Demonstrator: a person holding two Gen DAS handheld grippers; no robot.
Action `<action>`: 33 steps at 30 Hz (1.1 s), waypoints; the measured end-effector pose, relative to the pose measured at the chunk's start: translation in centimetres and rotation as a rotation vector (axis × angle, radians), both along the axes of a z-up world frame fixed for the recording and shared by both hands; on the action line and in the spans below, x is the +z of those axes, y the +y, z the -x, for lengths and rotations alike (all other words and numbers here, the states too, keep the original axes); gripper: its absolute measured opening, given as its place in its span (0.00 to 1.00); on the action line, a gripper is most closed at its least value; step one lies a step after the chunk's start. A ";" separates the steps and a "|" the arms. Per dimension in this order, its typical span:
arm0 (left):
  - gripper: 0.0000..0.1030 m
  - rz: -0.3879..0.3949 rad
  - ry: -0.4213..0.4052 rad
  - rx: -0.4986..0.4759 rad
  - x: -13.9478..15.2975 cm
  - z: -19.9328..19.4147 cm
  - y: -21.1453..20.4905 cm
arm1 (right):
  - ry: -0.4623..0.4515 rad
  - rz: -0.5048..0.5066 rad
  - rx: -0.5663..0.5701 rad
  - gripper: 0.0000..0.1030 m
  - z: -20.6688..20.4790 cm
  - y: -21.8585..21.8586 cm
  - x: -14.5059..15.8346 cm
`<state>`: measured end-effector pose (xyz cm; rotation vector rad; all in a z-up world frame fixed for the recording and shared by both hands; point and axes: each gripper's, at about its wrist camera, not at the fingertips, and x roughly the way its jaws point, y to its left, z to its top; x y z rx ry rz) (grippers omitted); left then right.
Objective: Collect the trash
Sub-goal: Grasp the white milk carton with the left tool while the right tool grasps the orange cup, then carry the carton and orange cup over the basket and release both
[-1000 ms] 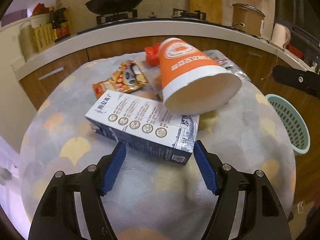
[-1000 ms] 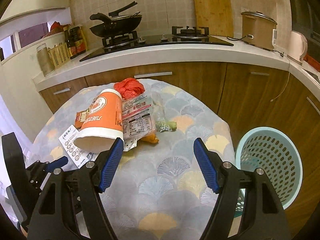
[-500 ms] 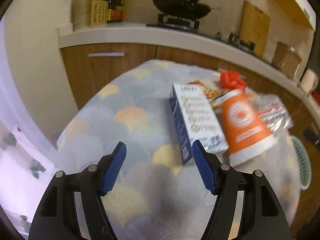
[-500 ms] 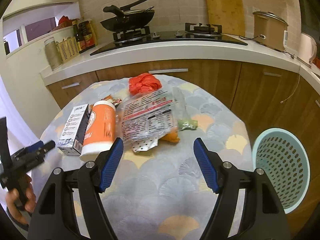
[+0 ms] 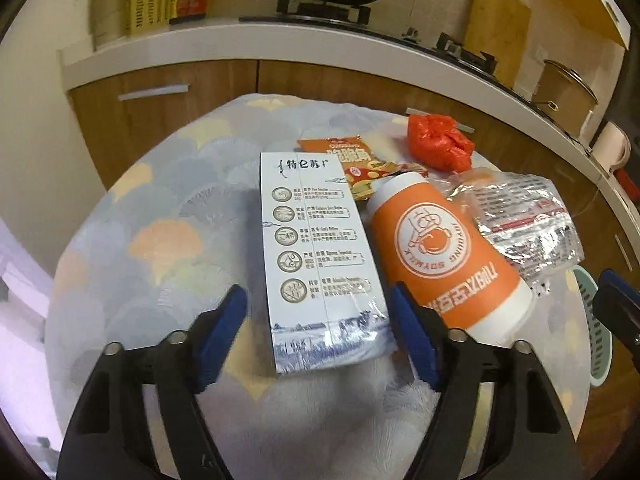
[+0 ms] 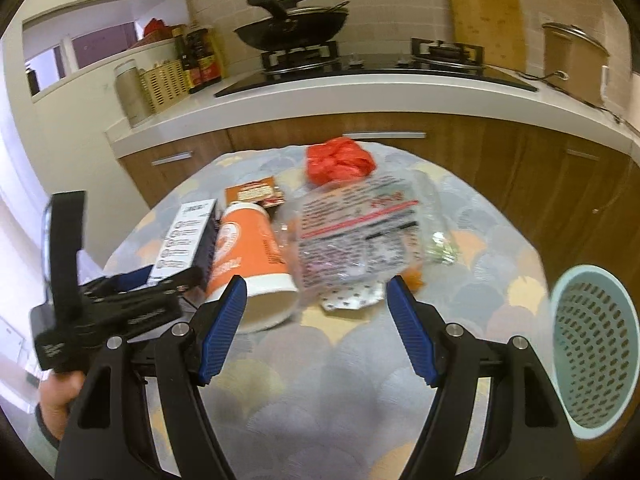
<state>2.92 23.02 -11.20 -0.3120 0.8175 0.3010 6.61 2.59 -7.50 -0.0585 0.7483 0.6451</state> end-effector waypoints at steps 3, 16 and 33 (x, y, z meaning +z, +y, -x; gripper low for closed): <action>0.58 0.013 -0.008 -0.011 -0.2 0.1 0.5 | 0.042 -0.026 0.039 0.67 -0.9 1.3 -0.4; 0.55 0.071 -0.140 0.060 -0.3 5.4 3.4 | 0.202 -0.049 0.098 0.67 -4.2 5.7 -4.2; 0.55 0.057 -0.194 0.034 0.6 6.1 2.5 | 0.247 -0.156 0.154 0.45 -2.6 6.6 -3.7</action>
